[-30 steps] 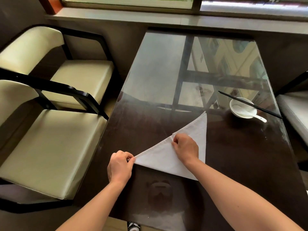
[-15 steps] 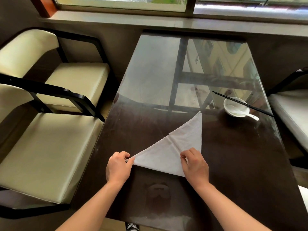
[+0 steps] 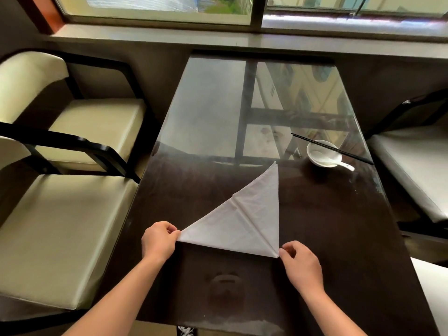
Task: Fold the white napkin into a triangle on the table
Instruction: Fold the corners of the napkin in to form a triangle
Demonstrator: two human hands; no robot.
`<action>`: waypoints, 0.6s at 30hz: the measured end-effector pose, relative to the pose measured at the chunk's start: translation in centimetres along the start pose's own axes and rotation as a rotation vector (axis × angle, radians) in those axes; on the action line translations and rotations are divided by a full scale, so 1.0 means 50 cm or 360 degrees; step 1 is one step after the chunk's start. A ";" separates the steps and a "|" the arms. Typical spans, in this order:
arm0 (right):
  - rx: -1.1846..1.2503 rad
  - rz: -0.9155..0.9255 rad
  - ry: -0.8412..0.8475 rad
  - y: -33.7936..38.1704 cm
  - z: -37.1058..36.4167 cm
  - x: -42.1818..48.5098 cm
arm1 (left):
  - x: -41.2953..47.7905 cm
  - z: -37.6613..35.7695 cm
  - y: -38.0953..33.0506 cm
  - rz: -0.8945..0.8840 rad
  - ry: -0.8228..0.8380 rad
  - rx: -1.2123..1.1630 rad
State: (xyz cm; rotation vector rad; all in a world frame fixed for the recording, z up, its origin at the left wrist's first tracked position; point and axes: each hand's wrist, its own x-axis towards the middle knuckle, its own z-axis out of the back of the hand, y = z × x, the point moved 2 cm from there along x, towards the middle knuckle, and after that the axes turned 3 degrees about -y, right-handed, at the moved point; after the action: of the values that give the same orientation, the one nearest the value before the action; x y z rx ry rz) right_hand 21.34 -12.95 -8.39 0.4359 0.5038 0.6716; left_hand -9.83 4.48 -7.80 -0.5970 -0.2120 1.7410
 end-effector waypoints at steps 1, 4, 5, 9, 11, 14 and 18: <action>-0.0014 -0.0021 0.0045 -0.001 -0.001 -0.002 | 0.000 0.000 -0.001 0.0001 0.0005 -0.0019; 0.0031 -0.0064 0.0073 0.004 -0.001 -0.006 | 0.001 0.000 -0.006 0.0018 0.0036 -0.0126; 0.0068 -0.0080 0.0076 0.008 -0.001 -0.005 | 0.001 0.001 -0.007 0.0032 0.0047 -0.0170; 0.0143 -0.0114 0.0083 0.015 -0.004 -0.003 | -0.002 0.000 -0.001 0.0099 0.0075 -0.0301; 0.0164 -0.0122 0.0071 0.014 -0.004 0.000 | -0.005 -0.001 0.002 0.0133 0.0083 -0.0374; 0.0279 -0.0174 0.0097 0.012 -0.004 0.002 | -0.006 0.002 0.006 0.0164 0.0100 -0.0453; 0.0423 -0.0242 0.0142 0.008 -0.007 -0.003 | -0.006 0.006 0.008 0.0231 0.0152 -0.0565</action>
State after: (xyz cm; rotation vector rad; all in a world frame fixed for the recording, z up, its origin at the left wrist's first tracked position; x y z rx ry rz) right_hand 20.85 -12.68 -8.41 0.6123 0.7077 0.4805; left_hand -10.28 4.14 -7.62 -0.9721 -0.4248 1.8227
